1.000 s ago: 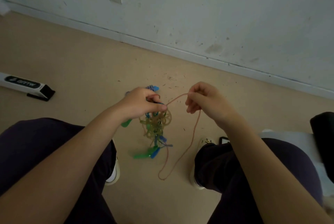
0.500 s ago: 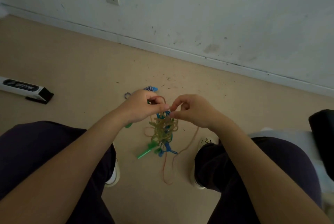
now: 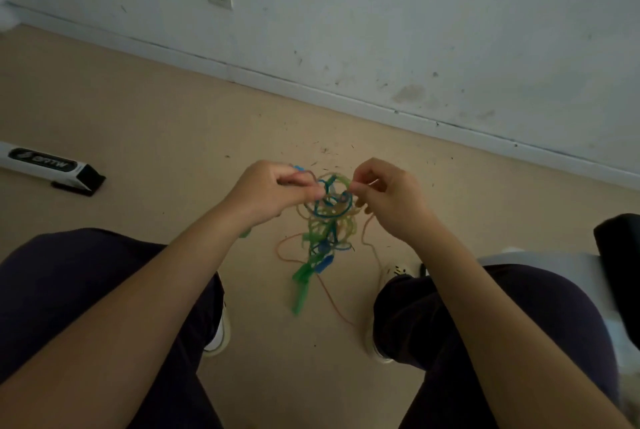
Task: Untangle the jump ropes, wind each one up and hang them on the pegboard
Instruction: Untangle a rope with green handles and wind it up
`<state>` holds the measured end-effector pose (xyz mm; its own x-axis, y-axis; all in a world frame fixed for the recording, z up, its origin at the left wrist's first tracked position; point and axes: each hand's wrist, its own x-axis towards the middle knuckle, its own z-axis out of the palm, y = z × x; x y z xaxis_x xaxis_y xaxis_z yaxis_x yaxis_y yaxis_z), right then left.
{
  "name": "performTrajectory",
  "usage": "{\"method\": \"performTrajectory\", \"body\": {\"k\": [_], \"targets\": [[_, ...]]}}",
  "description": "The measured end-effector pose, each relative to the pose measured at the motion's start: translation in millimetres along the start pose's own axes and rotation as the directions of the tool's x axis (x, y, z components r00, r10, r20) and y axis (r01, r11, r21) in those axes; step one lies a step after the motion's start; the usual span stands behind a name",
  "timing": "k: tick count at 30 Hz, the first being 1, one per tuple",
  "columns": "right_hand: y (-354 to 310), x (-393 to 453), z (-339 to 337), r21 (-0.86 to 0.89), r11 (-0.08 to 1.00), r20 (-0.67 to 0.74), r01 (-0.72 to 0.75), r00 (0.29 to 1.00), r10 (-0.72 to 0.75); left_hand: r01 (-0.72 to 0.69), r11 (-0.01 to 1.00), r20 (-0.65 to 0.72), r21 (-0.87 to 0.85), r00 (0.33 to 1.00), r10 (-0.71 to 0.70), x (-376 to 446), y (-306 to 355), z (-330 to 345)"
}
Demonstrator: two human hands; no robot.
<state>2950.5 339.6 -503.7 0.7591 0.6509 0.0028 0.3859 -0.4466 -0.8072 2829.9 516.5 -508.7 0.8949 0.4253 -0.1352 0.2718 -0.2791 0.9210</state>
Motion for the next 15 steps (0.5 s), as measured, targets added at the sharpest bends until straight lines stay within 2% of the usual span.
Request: {"method": "performTrajectory", "body": {"k": [2,3,5,8,11,13,15], "targets": [[2.9,0.2,4.4,0.032,0.999,0.099,0.027,0.995,-0.030,-0.064,0.998,-0.152,-0.014,0.986,0.061,1.6,-0.9,-2.4],[3.4,-0.1,6.3,0.068,0.997,0.154,0.047,0.986,-0.057,-0.072,0.997,-0.183,0.020,0.980,0.075,3.7,-3.1,-3.7],[2.4,-1.3,8.9,0.165,0.984,0.258,0.068,0.960,-0.110,-0.047,0.995,-0.102,0.086,0.993,0.056,5.3,-7.0,-4.7],[-2.4,-4.1,8.8,0.317,0.947,0.322,0.061,0.932,-0.168,0.046,0.989,0.144,0.141,0.987,-0.067,2.4,-4.5,-2.7],[-5.2,-5.9,6.0,0.381,0.923,0.273,0.050,0.948,-0.164,0.051,0.968,0.286,0.246,0.950,-0.123,2.5,-4.8,-1.1],[-6.7,-5.9,4.4,0.396,0.917,0.204,0.051,0.969,-0.142,0.018,0.949,0.304,0.316,0.945,-0.119,1.2,-4.9,1.3],[-5.4,-3.6,1.3,0.427,0.903,0.114,0.041,0.989,-0.099,0.038,0.948,0.282,0.317,0.950,-0.132,-0.7,-3.3,2.6]]}}
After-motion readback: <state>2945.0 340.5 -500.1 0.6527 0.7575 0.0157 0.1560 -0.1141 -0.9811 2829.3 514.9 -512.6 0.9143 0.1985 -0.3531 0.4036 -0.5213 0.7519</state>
